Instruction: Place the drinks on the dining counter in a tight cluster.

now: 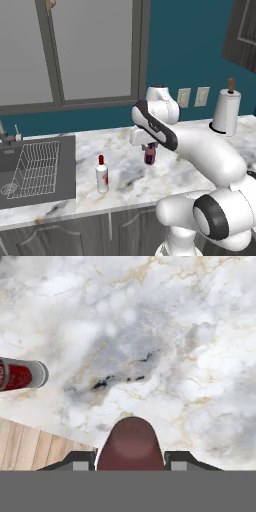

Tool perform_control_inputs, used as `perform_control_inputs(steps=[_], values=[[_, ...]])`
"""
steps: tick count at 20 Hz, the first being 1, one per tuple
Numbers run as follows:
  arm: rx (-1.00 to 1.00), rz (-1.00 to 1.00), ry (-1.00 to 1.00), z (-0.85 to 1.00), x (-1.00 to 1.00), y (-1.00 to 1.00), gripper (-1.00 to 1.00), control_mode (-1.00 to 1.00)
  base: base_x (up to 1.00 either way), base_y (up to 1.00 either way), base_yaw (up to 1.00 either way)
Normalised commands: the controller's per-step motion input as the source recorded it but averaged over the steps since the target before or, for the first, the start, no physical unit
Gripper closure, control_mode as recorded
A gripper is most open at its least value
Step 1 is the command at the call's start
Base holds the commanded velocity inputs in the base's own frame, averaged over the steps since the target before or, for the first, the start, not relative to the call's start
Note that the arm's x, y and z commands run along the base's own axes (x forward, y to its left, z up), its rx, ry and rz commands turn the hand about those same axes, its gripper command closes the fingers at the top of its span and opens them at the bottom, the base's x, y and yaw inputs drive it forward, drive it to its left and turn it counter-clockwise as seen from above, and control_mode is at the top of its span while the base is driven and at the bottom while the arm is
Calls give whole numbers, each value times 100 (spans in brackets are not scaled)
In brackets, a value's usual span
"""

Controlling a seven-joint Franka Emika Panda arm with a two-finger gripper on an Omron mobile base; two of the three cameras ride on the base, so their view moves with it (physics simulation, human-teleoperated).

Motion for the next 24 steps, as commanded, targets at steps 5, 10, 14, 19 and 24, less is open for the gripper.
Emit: perform_control_inputs(steps=[5, 10, 14, 19, 24], values=[[0, 0, 0, 56, -61, -47, 100, -100, 0, 0, 0], [0, -3, -2, 53, -71, -43, 100, -100, 0, 0, 0], [4, -3, -5, 67, -63, -28, 100, -100, 0, 0, 0], [4, -2, -14, 33, -52, -15, 100, -100, 0, 0, 0], [0, 0, -8, 0, -5, 0, 100, -100, 0, 0, 0]])
